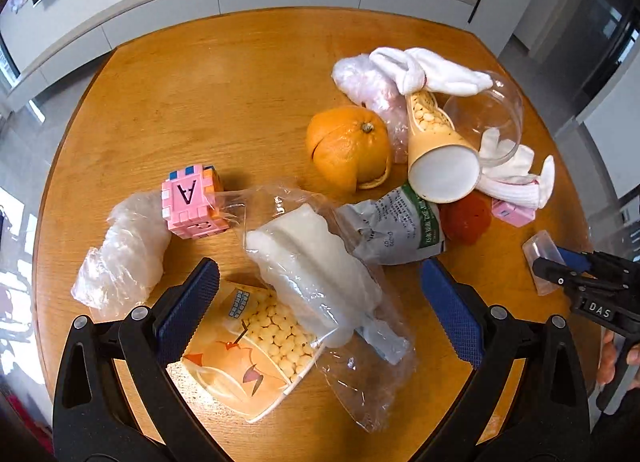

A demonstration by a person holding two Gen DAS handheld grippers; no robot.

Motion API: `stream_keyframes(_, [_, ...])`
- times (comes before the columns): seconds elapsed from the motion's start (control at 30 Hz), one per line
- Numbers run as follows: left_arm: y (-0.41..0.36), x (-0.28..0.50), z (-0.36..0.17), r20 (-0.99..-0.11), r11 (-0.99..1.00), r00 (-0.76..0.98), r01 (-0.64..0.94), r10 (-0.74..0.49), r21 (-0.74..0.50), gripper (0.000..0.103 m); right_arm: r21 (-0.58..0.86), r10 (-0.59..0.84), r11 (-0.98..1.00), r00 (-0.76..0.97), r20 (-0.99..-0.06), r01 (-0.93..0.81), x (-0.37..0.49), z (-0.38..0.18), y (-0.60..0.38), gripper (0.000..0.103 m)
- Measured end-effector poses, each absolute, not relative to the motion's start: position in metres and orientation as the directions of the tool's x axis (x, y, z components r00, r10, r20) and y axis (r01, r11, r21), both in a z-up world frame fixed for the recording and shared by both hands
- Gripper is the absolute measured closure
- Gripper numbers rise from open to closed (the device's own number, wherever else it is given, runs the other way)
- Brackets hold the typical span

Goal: Collect trash
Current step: 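Swing both tools back over the table, then grasp the clear plastic cup with the right gripper while the left grasps the clear bag of white food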

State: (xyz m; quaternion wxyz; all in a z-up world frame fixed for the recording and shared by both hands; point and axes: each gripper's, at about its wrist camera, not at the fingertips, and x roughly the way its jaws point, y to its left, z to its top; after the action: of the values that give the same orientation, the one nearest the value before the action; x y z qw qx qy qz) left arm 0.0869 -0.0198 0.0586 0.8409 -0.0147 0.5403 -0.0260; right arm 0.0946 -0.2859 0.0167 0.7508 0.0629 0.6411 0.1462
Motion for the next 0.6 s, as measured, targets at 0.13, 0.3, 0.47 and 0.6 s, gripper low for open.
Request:
stream_keyframes(0.13, [-0.018,0.088,0.044,-0.920,0.997,0.385,0.046,-0.073,-0.060,0.025,0.289,0.304,0.950,0.137,-0.943,-0.121,0.088,0.017,-0.291,0.063])
stream_keyframes(0.3, [-0.020,0.085,0.036,-0.921,0.997,0.383,0.043,-0.070,-0.058,0.050,0.318,0.329,0.944,0.150,-0.932,-0.094,0.077,0.022,-0.300,0.063])
stream_keyframes(0.47, [-0.014,0.073,0.045,-0.909,0.990,0.392,0.047,-0.140,-0.132,0.060,0.357,0.366,0.931,0.181,-0.913,-0.081,0.061,0.038,-0.315,0.063])
stream_keyframes(0.6, [-0.022,0.054,0.069,-0.889,0.987,0.431,0.088,-0.157,-0.132,0.060,0.378,0.386,0.923,0.211,-0.898,-0.076,0.049,0.053,-0.327,0.063])
